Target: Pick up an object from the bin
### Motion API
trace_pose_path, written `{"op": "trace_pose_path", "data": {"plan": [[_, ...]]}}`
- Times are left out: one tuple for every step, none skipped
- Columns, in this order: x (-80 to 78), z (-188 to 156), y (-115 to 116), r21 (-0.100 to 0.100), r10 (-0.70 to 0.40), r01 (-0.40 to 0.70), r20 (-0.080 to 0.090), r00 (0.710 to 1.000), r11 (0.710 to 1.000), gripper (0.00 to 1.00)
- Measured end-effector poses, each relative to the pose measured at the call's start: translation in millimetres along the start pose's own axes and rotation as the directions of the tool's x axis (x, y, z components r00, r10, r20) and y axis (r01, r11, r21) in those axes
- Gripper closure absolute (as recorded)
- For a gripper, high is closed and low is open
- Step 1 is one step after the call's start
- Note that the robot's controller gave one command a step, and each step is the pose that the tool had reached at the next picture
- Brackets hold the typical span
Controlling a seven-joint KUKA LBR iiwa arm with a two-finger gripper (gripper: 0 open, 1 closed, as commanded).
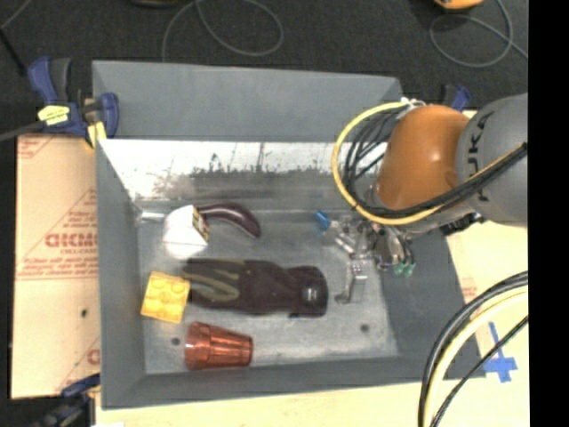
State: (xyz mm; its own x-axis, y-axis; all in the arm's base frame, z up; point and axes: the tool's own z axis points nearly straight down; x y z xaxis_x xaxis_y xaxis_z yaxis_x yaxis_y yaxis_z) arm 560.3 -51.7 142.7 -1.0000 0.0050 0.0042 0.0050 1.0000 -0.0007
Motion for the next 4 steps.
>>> {"op": "trace_pose_path", "data": {"plan": [[-1.6, -5, 0, 0.001, -0.001, 0.001, 0.008, 1.0, 1.0, 0.0], [8.2, 58, 49, 0.001, -0.031, 0.031, 0.009, 0.999, 1.0, 0.0], [12.0, 70, 63, 0.001, -0.056, 0.056, 0.002, 0.998, 0.998, 0.0], [28.3, 45, 88, 0.0, 0.002, -0.002, 0.009, 1.0, 1.0, 0.0]]}}
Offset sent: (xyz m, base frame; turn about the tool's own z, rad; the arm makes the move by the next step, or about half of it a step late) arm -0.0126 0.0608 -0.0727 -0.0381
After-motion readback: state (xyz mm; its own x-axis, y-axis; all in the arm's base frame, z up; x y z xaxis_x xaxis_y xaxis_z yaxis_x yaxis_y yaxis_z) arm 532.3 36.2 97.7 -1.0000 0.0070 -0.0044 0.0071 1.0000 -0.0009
